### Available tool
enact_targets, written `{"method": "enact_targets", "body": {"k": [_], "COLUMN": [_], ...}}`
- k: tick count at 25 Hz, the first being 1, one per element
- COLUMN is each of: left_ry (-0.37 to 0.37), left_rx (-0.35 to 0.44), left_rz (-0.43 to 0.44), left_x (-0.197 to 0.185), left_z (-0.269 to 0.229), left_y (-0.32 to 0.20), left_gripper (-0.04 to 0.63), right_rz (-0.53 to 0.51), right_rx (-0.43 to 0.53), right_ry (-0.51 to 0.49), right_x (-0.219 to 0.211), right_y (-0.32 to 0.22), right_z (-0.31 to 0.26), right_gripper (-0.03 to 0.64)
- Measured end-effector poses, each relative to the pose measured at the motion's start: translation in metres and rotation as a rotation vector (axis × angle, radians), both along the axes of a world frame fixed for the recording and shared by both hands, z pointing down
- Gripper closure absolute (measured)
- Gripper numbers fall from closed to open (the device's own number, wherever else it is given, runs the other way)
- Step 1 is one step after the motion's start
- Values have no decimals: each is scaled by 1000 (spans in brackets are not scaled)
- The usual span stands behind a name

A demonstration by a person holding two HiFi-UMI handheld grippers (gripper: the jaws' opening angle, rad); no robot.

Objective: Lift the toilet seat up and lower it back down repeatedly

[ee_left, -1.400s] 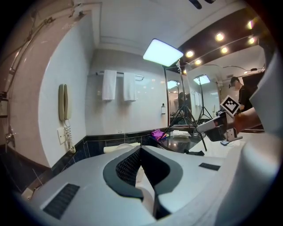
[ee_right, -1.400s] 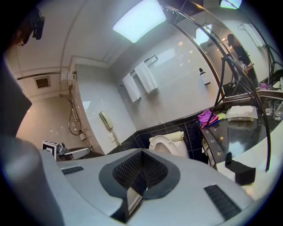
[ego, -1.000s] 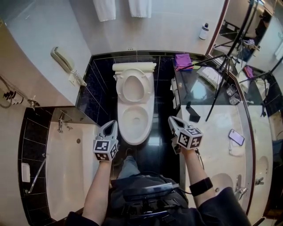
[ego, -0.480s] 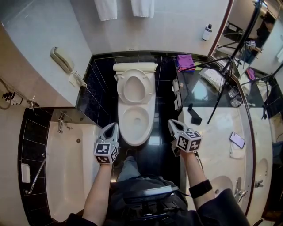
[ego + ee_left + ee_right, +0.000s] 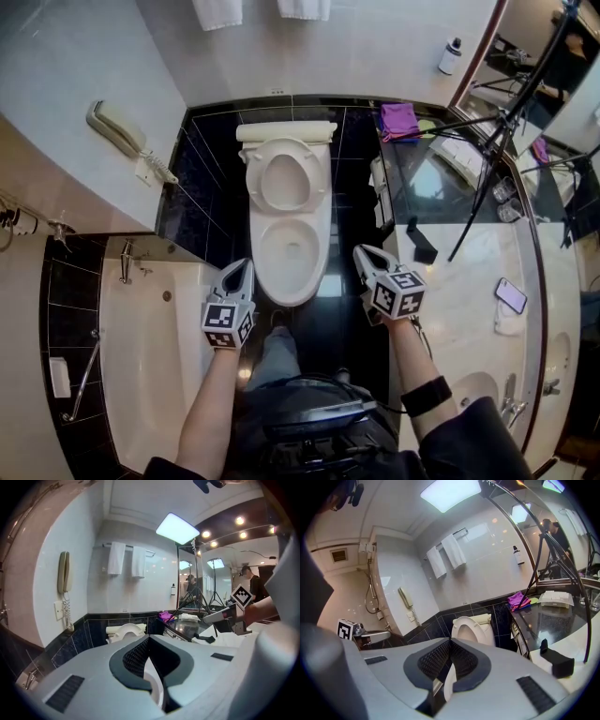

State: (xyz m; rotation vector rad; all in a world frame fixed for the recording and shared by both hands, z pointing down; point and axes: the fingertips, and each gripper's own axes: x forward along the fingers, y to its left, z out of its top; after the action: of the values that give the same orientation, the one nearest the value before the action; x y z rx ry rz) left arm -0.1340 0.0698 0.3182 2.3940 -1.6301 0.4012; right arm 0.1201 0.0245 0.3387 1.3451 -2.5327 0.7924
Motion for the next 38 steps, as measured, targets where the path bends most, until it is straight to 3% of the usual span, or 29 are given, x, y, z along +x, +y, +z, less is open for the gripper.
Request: {"method": "enact_targets", "body": {"k": [12,26,32,38], "left_ry": [-20,-61,-68,-67], "left_rx": [-39,-41,-48,-54], "left_rz": [93,156,179,192], "left_x": [5,1,-4,-7], "left_z": [38,97,125,159], "left_y": [-102,-226,-269,-306], "left_gripper": [600,600,600,600], "right_rz": [-33,-200,-199,-153], "right_rx": [31,111,145,126], "right_ry": [240,467,573,613], "right_x": [-32,-101,-119,-124], "right_y": [-102,-242,-317,-381], "right_z": [43,98,130,169], "right_gripper": [553,433,411,411]}}
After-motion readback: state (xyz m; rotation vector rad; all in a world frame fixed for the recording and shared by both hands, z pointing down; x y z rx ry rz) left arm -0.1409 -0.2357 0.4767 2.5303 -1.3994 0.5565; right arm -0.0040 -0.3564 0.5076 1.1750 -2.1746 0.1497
